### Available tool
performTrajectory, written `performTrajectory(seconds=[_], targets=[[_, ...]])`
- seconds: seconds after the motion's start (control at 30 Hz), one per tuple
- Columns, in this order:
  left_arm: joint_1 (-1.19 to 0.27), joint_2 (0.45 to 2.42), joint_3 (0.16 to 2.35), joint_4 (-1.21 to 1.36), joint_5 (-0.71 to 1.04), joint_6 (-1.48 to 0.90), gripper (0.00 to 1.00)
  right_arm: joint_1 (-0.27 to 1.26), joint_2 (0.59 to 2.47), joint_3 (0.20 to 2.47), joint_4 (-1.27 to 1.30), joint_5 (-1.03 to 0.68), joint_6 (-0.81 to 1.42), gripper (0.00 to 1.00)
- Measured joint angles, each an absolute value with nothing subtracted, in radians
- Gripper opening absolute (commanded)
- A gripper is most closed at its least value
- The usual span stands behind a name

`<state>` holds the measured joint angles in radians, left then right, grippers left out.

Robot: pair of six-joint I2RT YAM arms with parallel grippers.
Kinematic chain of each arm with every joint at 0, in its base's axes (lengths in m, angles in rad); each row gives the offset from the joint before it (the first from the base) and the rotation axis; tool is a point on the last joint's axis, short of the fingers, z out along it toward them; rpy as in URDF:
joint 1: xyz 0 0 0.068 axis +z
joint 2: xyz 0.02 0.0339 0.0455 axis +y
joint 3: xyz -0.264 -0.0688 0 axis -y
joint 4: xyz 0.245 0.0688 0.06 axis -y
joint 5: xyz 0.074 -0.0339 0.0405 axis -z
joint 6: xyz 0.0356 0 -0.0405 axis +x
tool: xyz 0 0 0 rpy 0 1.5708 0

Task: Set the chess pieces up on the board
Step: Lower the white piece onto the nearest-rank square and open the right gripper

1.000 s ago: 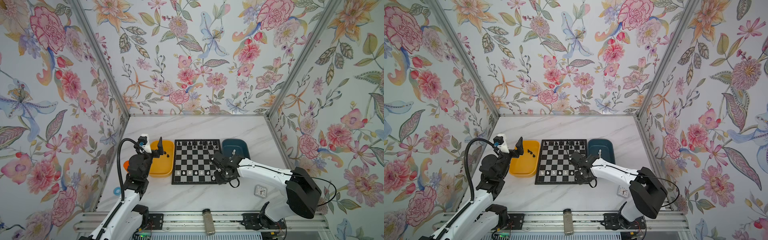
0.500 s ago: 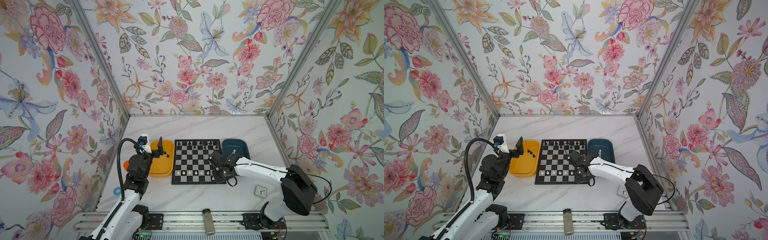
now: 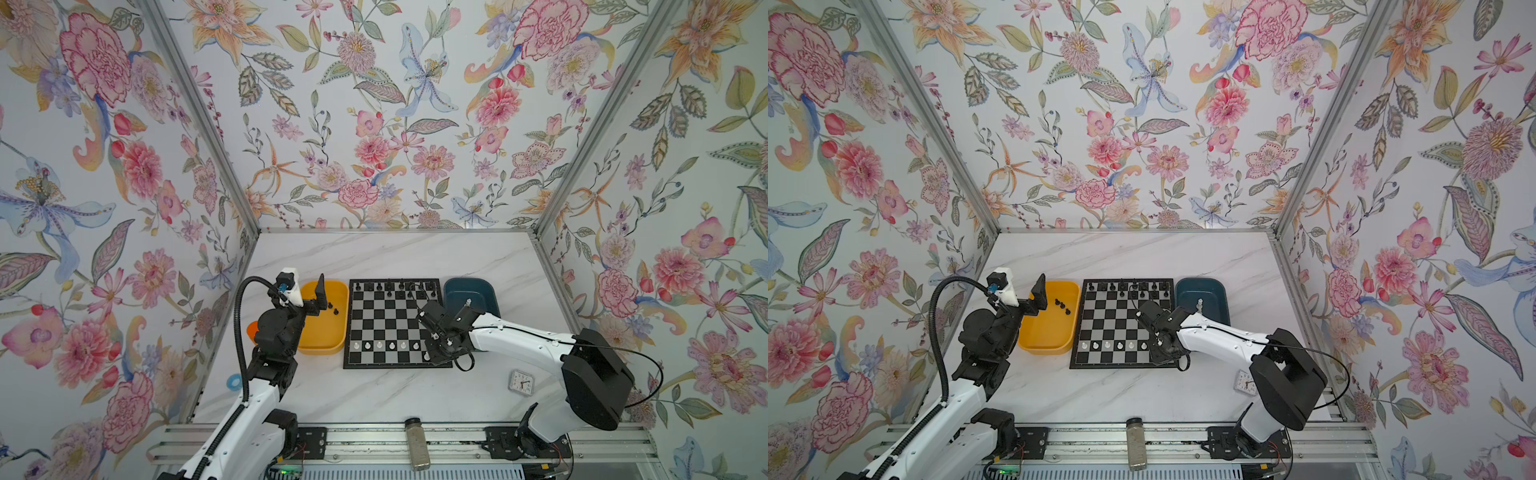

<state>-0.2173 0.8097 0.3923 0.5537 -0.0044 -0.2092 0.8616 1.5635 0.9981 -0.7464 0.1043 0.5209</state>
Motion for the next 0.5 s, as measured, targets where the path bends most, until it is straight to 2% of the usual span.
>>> performTrajectory(seconds=[0.5], targets=[[-0.218,0.810,0.392,0.554,-0.004,-0.209,0.90,0.858,1.563,0.998,-0.758,0.094,0.521,0.00]])
